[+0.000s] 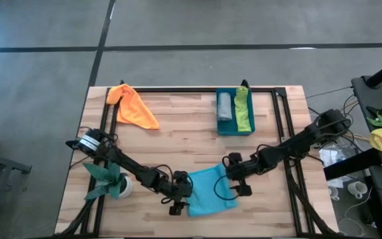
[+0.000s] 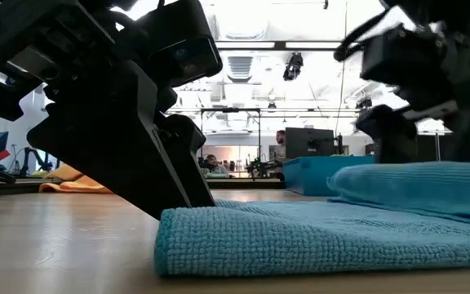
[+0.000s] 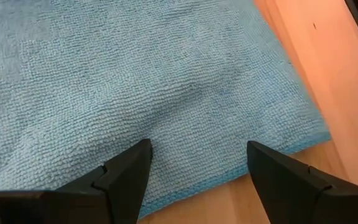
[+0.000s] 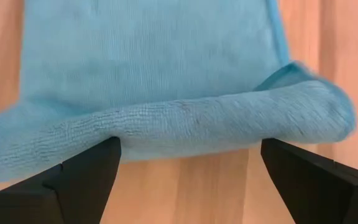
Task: Roll microfiber towels into tight, uniform cylinder then place into a basket
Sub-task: Roll the blue towel
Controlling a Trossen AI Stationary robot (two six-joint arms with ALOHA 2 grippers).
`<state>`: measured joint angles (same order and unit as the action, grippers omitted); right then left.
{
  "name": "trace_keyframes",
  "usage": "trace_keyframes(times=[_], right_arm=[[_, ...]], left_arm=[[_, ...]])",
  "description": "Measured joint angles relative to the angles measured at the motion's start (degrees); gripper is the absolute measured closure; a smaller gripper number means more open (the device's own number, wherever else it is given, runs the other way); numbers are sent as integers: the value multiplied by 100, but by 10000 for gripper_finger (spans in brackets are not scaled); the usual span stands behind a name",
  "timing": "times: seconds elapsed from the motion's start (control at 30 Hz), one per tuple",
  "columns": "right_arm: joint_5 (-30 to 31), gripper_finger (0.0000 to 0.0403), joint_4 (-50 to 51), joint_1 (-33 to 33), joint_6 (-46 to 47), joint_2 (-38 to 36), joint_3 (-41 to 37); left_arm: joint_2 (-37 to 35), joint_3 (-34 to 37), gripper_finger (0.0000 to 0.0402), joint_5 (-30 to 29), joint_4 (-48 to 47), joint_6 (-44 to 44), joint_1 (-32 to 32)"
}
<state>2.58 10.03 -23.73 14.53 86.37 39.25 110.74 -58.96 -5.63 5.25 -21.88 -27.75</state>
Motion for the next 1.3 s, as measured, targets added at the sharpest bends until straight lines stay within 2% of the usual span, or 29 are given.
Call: trace_keyframes(times=[0.17,0.37,0.5,0.77,1.03,1.2,1.3], right_arm=[[67,19,-31,-2,-19,134,165],[-7,19,-448,-15,-41,829,182],[-39,19,-595,-15,-22,1176,466],[11,19,-543,13,-7,1322,947],[51,19,-612,13,125,1521,977],[65,19,-637,11,160,1606,1022],[61,19,-637,11,92,1606,1022]], left_arm=[[-2,0,150,-10,12,-25,0],[-5,2,150,-17,7,14,0],[-9,2,150,-8,-3,23,0],[-9,-48,150,-2,-59,171,0],[-270,-148,150,-84,-449,156,0],[-387,-478,150,-220,-228,180,188],[-209,-515,150,-381,564,301,353]])
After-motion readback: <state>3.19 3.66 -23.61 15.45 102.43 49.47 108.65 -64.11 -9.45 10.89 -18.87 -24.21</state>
